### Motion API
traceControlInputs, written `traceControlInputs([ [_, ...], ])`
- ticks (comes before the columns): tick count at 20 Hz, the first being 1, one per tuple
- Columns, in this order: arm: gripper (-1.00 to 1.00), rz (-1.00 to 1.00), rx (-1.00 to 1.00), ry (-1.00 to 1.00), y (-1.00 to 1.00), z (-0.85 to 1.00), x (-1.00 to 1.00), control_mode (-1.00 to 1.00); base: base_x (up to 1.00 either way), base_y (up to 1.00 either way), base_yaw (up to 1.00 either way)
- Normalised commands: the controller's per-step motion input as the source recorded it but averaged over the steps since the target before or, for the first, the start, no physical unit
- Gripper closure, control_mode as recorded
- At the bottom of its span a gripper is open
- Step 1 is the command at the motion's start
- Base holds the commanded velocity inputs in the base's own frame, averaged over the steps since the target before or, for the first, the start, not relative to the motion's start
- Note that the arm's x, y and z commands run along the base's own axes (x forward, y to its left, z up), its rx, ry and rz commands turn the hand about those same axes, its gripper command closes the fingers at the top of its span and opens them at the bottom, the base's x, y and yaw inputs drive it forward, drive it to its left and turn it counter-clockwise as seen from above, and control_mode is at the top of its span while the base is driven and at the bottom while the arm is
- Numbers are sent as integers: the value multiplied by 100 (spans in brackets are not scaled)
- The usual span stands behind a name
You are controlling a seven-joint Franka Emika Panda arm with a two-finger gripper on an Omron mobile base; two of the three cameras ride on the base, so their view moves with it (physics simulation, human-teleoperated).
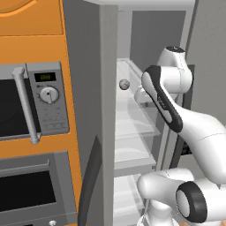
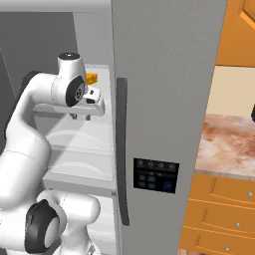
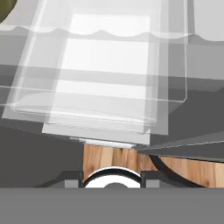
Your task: Pick the egg and butter from the fridge and place them by the bowl for mixing.
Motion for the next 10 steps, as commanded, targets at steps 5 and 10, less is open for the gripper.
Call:
traceControlInputs([
  [5, -100, -4, -2, 5, 6, 0, 22, -100, 0, 0, 0],
  [10, -100, 0, -4, -8, 26, 0, 9, -100, 0, 0, 0],
])
